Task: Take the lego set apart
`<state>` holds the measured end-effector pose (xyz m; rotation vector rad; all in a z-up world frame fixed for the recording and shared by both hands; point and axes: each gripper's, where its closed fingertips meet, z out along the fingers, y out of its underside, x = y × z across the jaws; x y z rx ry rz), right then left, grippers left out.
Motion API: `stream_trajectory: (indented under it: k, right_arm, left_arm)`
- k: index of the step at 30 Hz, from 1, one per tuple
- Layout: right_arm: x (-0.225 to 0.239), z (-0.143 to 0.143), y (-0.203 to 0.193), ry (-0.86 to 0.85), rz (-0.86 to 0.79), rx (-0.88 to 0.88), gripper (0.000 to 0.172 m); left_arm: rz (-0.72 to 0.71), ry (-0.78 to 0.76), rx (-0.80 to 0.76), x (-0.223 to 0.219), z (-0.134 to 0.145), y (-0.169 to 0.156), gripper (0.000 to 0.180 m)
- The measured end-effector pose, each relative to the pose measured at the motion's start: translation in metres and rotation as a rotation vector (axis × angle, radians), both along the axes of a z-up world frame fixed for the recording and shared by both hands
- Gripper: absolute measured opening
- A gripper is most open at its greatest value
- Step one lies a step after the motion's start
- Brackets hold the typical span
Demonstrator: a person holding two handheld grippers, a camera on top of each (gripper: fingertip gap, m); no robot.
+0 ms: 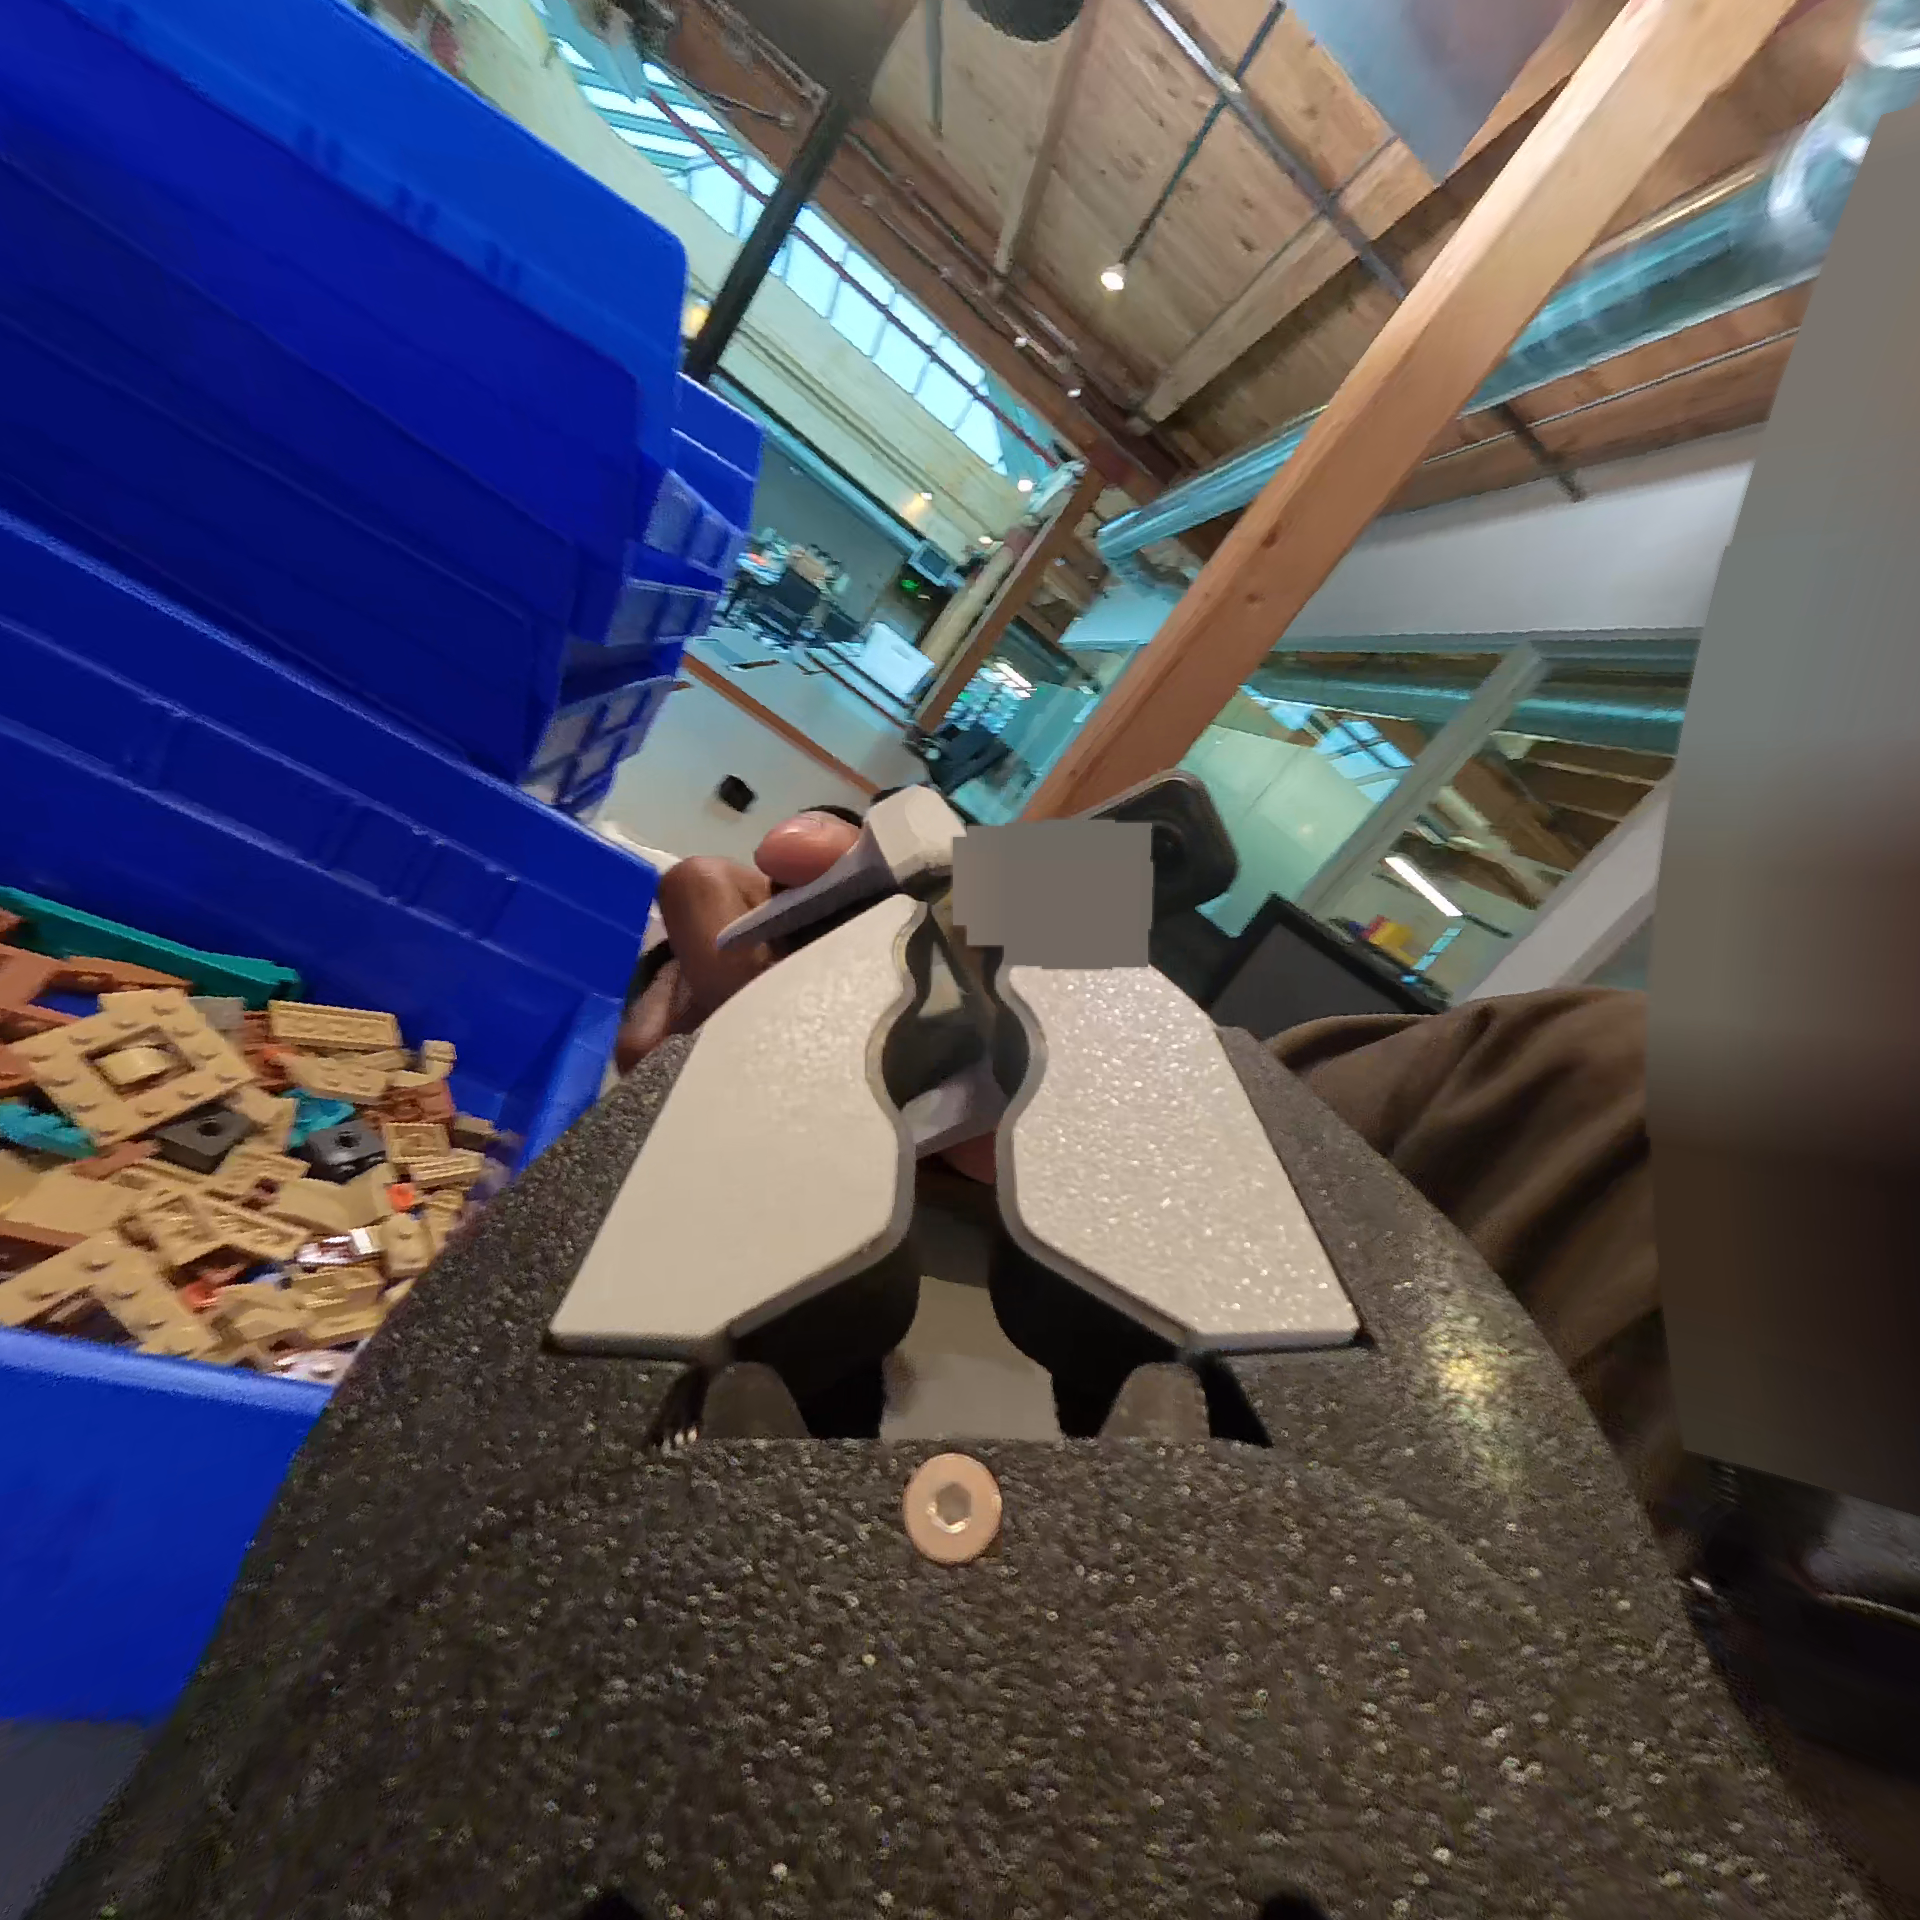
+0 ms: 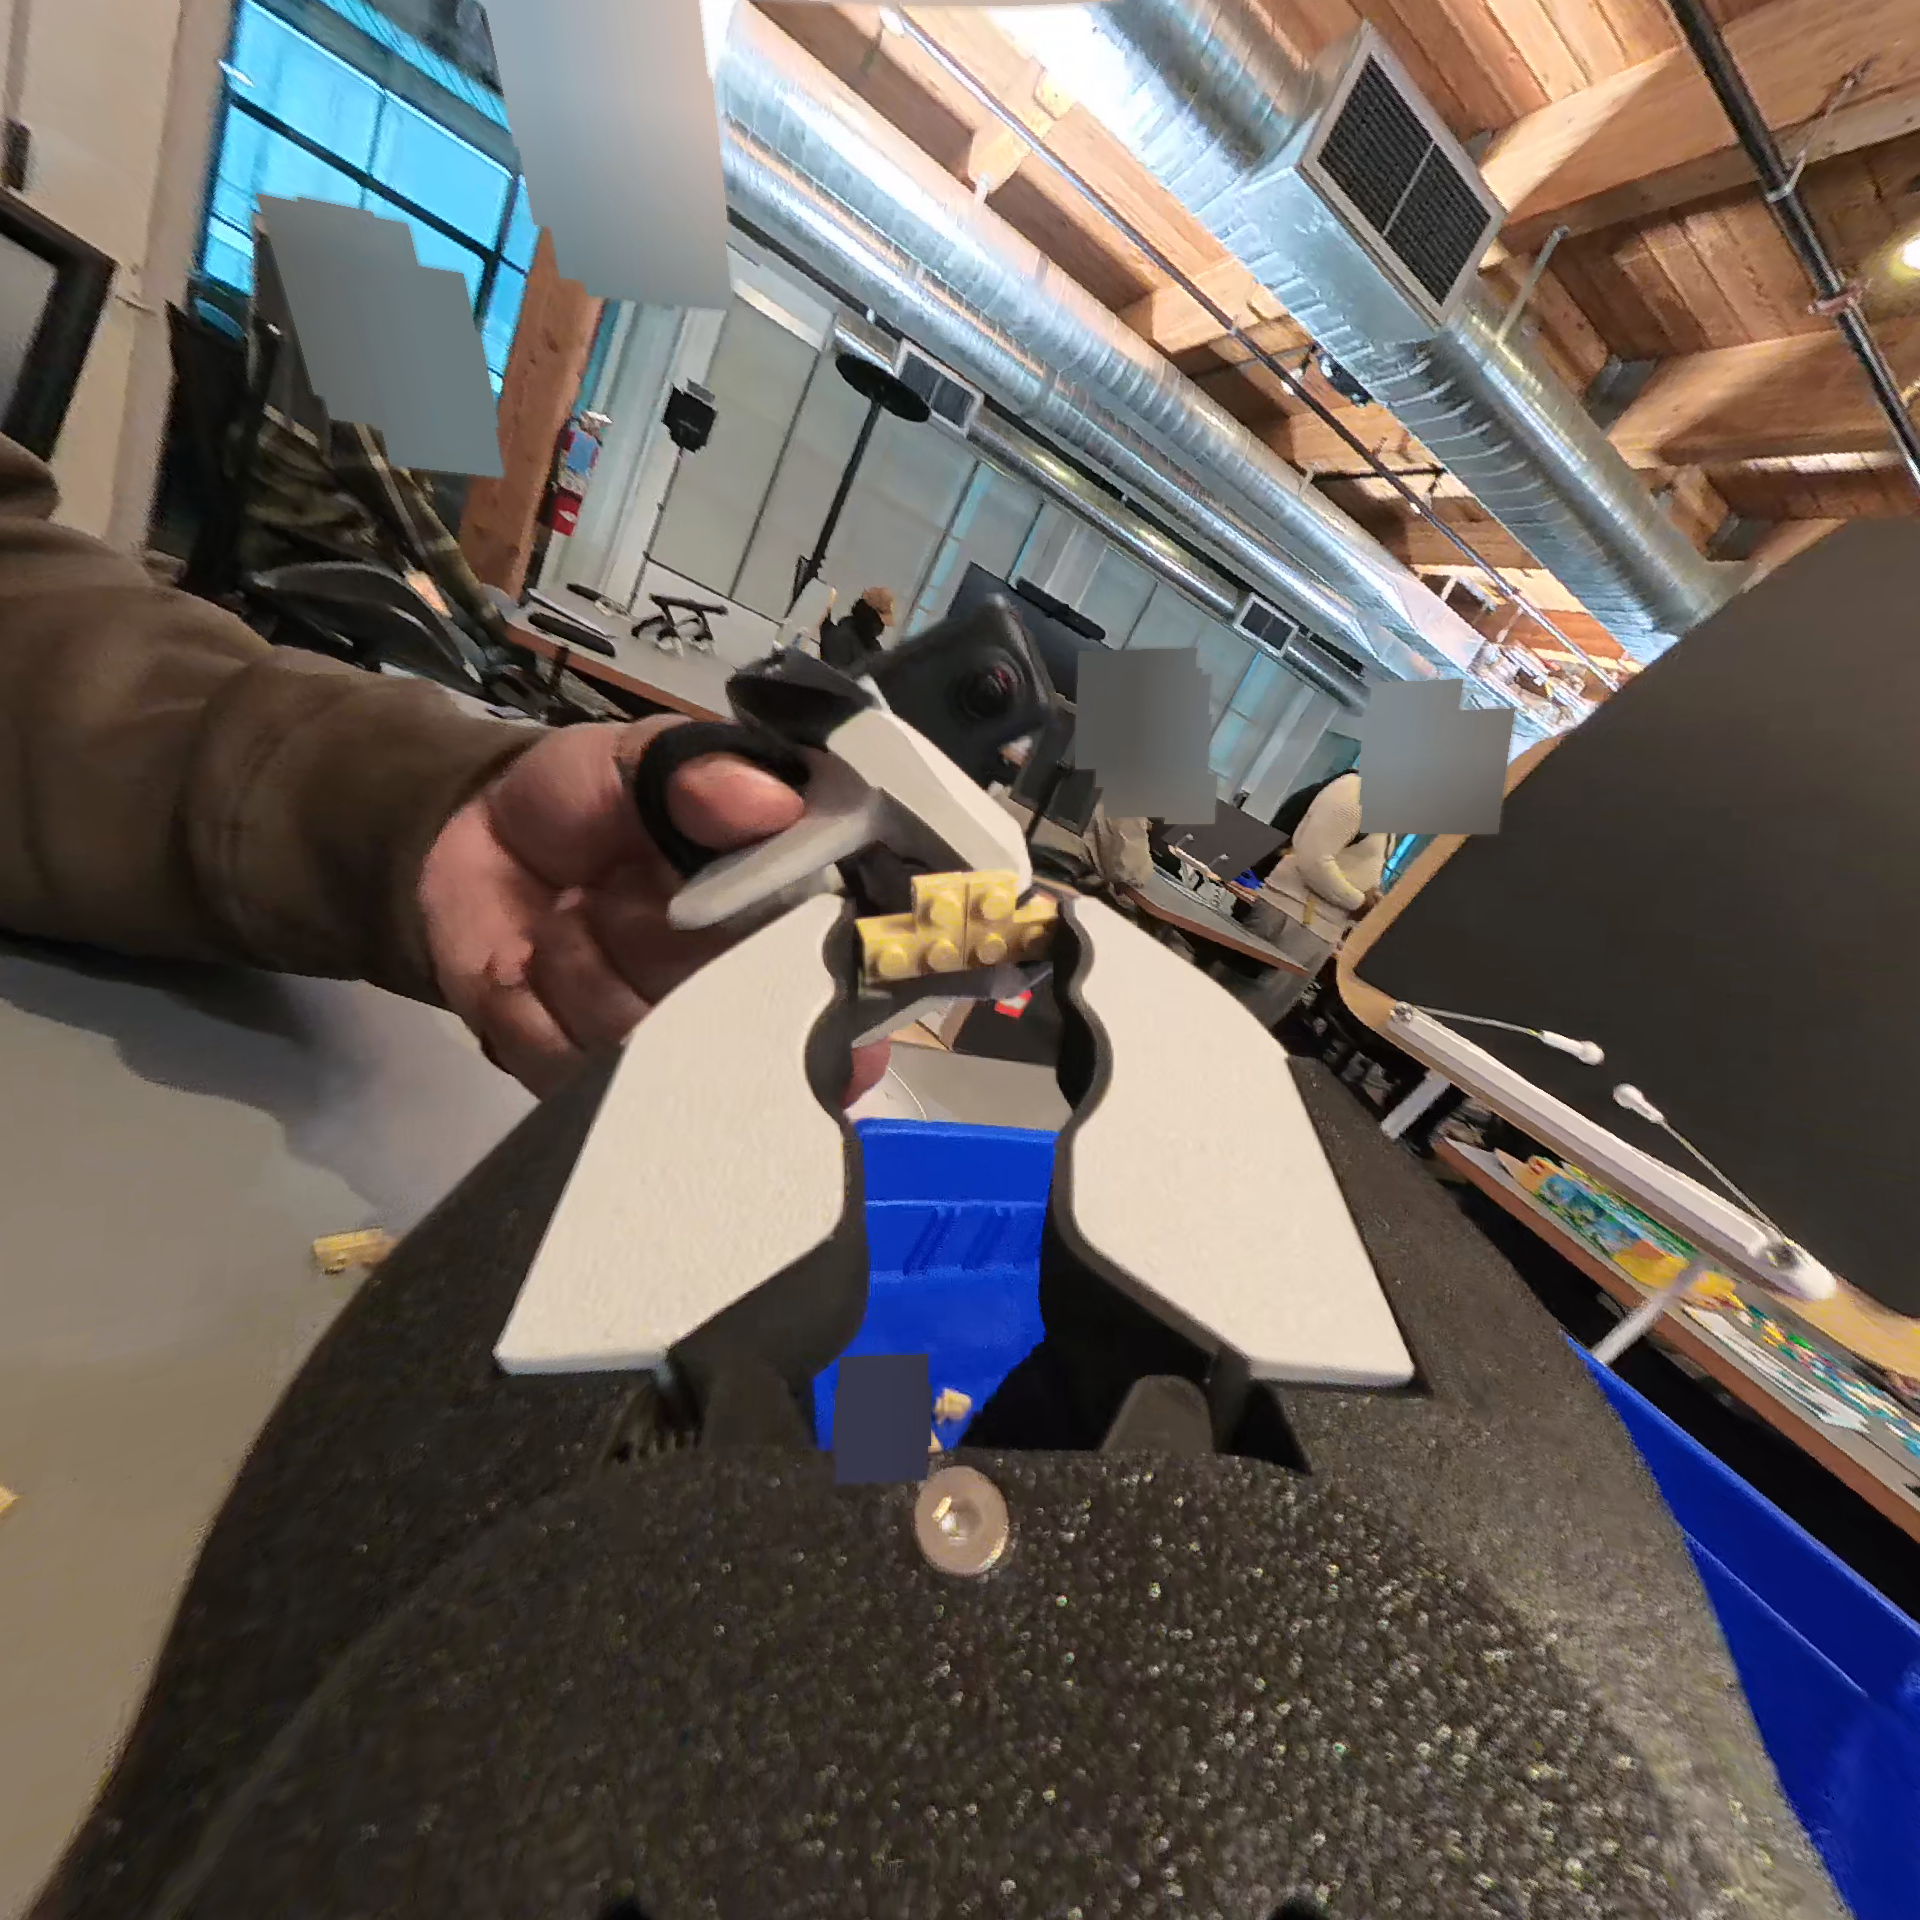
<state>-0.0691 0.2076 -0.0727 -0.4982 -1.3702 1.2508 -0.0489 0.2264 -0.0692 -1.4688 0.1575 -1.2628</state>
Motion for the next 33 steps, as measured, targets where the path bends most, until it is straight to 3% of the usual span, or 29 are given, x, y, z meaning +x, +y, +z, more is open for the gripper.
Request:
stream_trajectory:
  k: [6, 12, 18, 26, 33]
  right_arm:
    - [-0.009, -0.009, 0.013, -0.054, -0.108, 0.011, 0.03]
    - [-0.013, -0.011, 0.028, -0.134, -0.192, -0.003, 0.028]
    - [-0.014, -0.017, 0.023, -0.239, -0.148, -0.044, 0.01]
    - [-0.015, -0.018, 0.027, -0.269, -0.158, -0.06, 0.009]
    - [-0.015, -0.02, 0.032, -0.281, -0.135, -0.09, 0.006]
  left_arm:
    - [0.181, 0.174, 0.062, -0.013, -0.001, 0.008, 0.007]
    - [0.411, 0.47, 0.168, -0.03, -0.003, 0.014, 0.007]
    - [0.496, 0.725, 0.277, -0.031, -0.005, 0.014, 0.007]
    - [0.507, 0.81, 0.309, -0.03, -0.011, 0.016, 0.007]
    - [0.416, 0.671, 0.283, -0.031, -0.013, 0.017, 0.007]
